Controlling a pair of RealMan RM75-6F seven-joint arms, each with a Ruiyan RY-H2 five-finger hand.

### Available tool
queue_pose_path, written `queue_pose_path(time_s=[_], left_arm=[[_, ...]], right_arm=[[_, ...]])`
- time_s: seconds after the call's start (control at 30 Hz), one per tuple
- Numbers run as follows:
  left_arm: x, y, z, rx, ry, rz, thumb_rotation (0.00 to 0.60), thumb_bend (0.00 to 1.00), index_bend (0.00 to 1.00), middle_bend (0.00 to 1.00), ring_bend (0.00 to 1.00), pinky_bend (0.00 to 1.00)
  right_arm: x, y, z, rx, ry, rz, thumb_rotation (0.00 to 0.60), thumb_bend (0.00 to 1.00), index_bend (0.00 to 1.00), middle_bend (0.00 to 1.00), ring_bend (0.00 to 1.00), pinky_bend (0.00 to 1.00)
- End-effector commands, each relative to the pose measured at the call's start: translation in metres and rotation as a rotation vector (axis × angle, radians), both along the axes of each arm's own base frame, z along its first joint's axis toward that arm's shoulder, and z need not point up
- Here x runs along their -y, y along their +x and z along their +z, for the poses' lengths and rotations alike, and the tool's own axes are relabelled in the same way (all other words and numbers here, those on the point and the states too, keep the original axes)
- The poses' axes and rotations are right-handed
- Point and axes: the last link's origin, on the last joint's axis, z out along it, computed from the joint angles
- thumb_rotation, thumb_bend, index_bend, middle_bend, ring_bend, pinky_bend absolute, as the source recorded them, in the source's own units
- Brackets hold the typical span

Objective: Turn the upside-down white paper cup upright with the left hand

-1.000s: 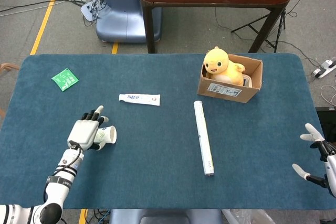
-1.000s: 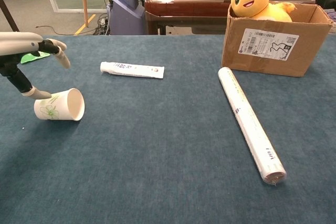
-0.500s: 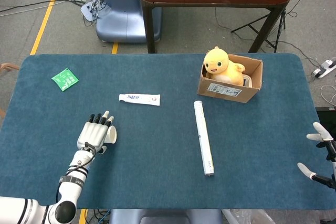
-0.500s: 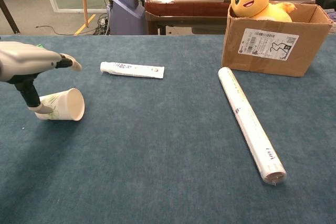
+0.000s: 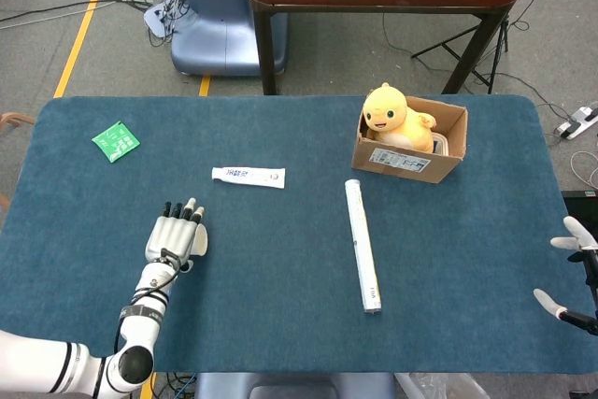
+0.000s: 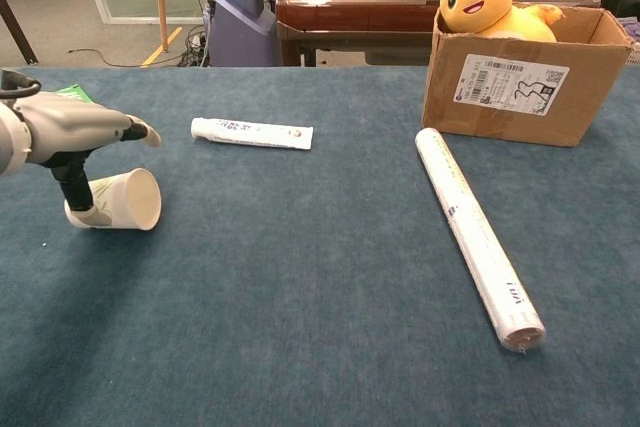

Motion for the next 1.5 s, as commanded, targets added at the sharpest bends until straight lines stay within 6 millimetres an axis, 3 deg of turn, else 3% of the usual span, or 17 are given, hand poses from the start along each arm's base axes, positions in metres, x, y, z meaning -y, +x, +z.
queue_pose_path(time_s=[0.03, 1.17, 1.5], left_arm=[[-0.002, 0.0, -0.002, 0.005, -0.002, 0.015, 0.6, 0.16, 0.07, 0.0, 0.0, 0.0], [-0.016, -0.01, -0.008, 0.049, 0.026, 0.086, 0.6, 0.15, 0.29, 0.0, 0.0, 0.0], [-0.015, -0.014, -0.007, 0.069, 0.037, 0.093, 0.6, 0.2, 0.35, 0.0, 0.0, 0.0]], right_arm=[[0.0, 0.0, 0.0, -0.001, 0.001, 0.001, 0.6, 0.0, 0.11, 0.34, 0.4, 0.6], [0.003, -0.001, -0.004, -0.004, 0.016, -0.005, 0.6, 0.0, 0.11, 0.34, 0.4, 0.6], [0.003, -0.001, -0.005, -0.005, 0.021, -0.005, 0.6, 0.0, 0.11, 0.33, 0.4, 0.6]])
